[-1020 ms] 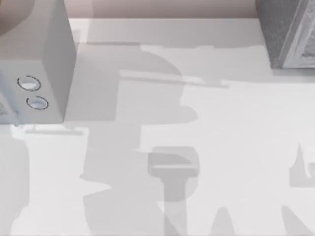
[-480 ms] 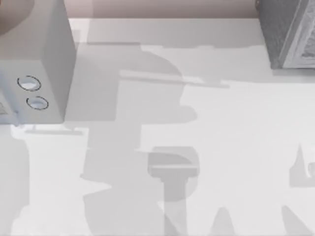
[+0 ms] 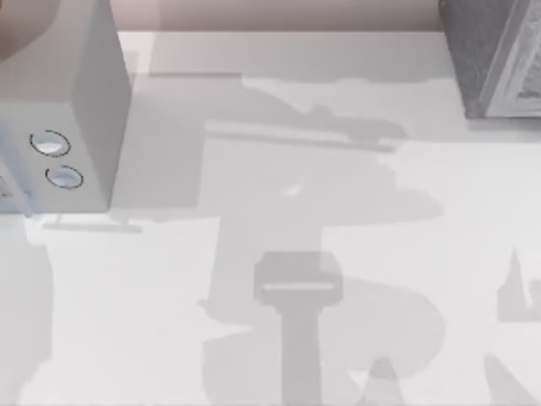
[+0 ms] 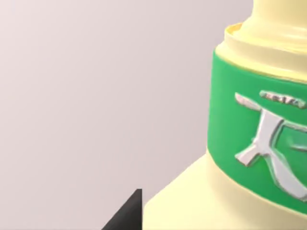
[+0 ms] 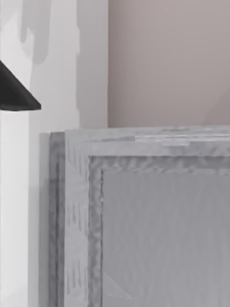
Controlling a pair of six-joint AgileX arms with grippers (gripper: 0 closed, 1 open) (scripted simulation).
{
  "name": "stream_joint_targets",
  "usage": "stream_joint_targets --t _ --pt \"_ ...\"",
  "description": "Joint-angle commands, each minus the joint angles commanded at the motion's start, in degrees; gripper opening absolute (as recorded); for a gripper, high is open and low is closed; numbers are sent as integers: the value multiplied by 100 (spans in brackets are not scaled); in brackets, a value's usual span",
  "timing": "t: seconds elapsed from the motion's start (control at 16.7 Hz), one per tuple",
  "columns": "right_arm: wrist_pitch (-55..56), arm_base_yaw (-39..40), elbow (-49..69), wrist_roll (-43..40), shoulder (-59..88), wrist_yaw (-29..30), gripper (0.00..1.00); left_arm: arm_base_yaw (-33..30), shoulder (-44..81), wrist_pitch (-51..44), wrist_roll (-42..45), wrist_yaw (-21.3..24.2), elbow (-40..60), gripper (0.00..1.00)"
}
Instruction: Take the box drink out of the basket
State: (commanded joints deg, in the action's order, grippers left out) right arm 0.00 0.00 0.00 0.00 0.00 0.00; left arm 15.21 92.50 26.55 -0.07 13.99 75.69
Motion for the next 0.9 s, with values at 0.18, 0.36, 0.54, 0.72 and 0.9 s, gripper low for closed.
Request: stream_joint_targets --t 0.18,0.36,0.54,0.72,0.9 --pt "0 0 0 0 0 0 100 -15 6 -717 -20 -174 1081 0" --pt "0 0 0 0 0 0 100 11 67 -1882 13 -125 1981 0" --pt "0 0 0 0 0 0 100 45 205 -2855 74 111 2491 0" --pt "0 0 0 0 0 0 100 68 359 -3298 114 326 2744 0" --pt "0 0 0 0 0 0 100 69 374 -3321 115 341 2757 0"
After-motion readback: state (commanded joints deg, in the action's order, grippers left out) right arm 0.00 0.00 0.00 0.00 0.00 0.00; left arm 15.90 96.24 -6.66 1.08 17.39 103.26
